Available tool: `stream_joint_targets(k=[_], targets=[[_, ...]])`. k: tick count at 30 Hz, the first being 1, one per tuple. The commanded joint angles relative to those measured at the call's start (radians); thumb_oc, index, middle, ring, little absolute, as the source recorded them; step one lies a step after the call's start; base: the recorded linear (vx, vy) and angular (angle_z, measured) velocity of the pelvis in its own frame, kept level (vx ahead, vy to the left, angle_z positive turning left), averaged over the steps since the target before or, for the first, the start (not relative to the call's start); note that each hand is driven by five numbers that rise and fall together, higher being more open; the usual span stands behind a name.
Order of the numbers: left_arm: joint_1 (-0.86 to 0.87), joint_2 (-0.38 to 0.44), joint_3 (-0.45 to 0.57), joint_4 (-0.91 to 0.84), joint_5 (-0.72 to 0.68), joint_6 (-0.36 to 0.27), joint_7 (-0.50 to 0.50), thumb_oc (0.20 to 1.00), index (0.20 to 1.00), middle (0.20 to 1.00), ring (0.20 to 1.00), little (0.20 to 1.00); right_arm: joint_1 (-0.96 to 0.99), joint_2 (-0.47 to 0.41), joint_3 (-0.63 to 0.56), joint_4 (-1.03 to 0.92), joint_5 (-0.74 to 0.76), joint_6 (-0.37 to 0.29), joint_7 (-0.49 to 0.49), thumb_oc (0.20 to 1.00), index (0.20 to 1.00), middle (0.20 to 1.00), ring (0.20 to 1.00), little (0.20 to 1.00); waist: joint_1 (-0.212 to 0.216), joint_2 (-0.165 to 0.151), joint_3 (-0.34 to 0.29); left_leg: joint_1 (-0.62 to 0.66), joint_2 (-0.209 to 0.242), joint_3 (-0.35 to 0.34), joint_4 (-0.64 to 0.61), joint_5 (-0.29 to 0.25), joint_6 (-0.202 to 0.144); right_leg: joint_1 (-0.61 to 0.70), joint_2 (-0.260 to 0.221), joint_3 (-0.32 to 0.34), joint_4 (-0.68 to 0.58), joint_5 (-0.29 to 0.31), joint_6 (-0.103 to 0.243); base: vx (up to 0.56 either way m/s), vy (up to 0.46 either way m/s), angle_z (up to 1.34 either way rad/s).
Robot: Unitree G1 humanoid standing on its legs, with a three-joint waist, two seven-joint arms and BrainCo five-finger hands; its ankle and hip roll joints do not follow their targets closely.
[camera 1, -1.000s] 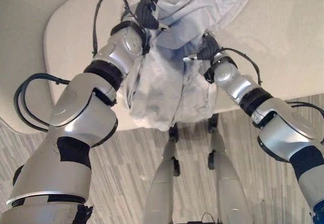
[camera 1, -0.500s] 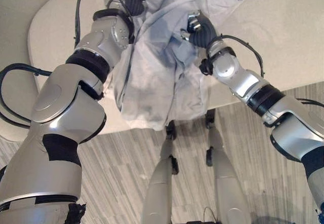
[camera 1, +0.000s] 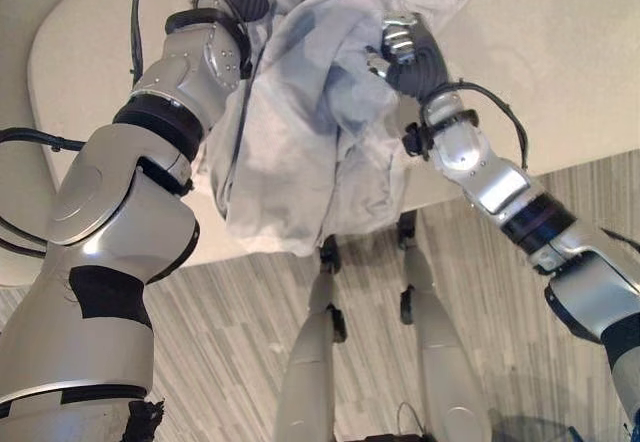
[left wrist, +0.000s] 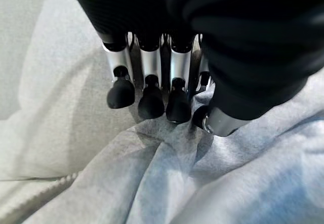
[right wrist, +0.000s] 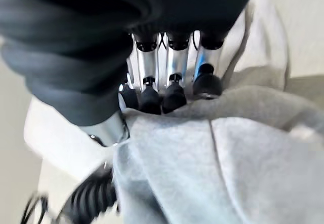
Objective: Hang the clothes on the sofa on the clothes rack.
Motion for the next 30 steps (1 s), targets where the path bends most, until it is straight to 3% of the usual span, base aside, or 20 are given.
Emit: stream_joint_targets(k=[1,6,7,12,16,20,24,27,30], targets=[[-0.073,0.085,0.094,-0.017,0.02,0.004,0.135,0.2,0.2,0.2,0.2,0.2,-0.017,-0.01,-0.111,-0.029,-0.112,-0.028,-0.082,0.2,0.2,0.2,0.2,0.2,0.007,0.011,0.022,0.054,0.013,-0.038,0.001,-0.033,-0.049,0.05,-0.061,0.065,0.023,-0.047,0.177,0.0,0.0,0.0],[0.032,0.172,0.204,-0.18,0.009,-0.007,0.207,0.2,0.2,0.2,0.2,0.2,0.099,-0.054,-0.237,-0.106,-0.212,0.001,-0.139,0.2,0.2,0.2,0.2,0.2,0.017,0.016,-0.005,0.093,0.012,-0.038,0.001,-0.039,-0.049,0.094,-0.062,0.058,0.022,-0.057,0.179,0.0,-0.028,-0.03],[0.104,0.223,0.269,-0.256,0.005,-0.028,0.226,0.2,0.2,0.2,0.2,0.2,0.156,-0.078,-0.305,-0.13,-0.235,0.004,-0.15,0.2,0.2,0.2,0.2,0.2,0.027,0.014,-0.031,0.131,0.015,-0.038,0.001,-0.056,-0.05,0.135,-0.06,0.047,0.024,-0.077,0.177,0.04,-0.059,-0.02],[0.356,0.313,0.485,-0.442,-0.04,-0.084,0.237,0.2,0.2,0.2,0.2,0.2,0.268,-0.132,-0.4,-0.165,-0.243,0.012,-0.112,0.2,0.2,0.2,0.2,0.2,0.045,-0.011,-0.116,0.266,0.034,-0.027,0.001,-0.09,-0.056,0.28,-0.064,0.01,0.023,-0.108,0.177,0.1,-0.07,0.08],[0.529,0.312,0.63,-0.54,-0.078,-0.11,0.234,0.2,0.2,0.2,0.2,0.2,0.3,-0.147,-0.418,-0.189,-0.256,0.019,-0.077,0.2,0.2,0.2,0.2,0.2,0.047,-0.034,-0.175,0.356,0.047,-0.02,0.001,-0.109,-0.057,0.379,-0.072,-0.005,0.019,-0.129,0.176,0.12,-0.055,0.16],[0.783,0.287,0.841,-0.707,-0.079,-0.129,0.24,0.2,0.2,0.2,0.2,0.2,0.31,-0.161,-0.426,-0.208,-0.272,0.026,-0.007,0.2,0.2,0.2,0.2,0.2,0.069,-0.058,-0.302,0.505,0.072,-0.012,0.001,-0.149,-0.061,0.528,-0.062,-0.042,0.012,-0.176,0.174,0.17,-0.069,0.07],[0.876,0.277,0.899,-0.78,-0.06,-0.118,0.215,0.2,0.2,0.2,0.2,0.2,0.297,-0.195,-0.419,-0.235,-0.275,0.028,0.028,0.2,0.2,0.2,0.2,0.2,0.099,-0.059,-0.372,0.581,0.08,-0.025,0.001,-0.159,-0.061,0.615,-0.062,-0.073,0.016,-0.197,0.166,0.1,-0.05,0.14],[0.871,0.268,0.895,-0.807,-0.052,-0.118,0.219,0.2,0.2,0.2,0.2,0.2,0.27,-0.235,-0.407,-0.252,-0.296,0.034,0.043,0.2,0.2,0.2,0.2,0.2,0.125,-0.052,-0.414,0.627,0.083,-0.043,0.001,-0.172,-0.068,0.689,-0.07,-0.11,0.017,-0.222,0.168,0.08,-0.012,0.28],[0.863,0.206,0.866,-0.866,-0.045,-0.114,0.216,0.2,0.2,0.2,0.2,0.2,0.286,-0.228,-0.4,-0.279,-0.302,0.04,0.073,0.2,0.2,0.2,0.2,0.2,0.148,-0.04,-0.451,0.662,0.082,-0.06,0.001,-0.184,-0.071,0.741,-0.081,-0.144,0.018,-0.233,0.176,0.05,0.027,0.42]])
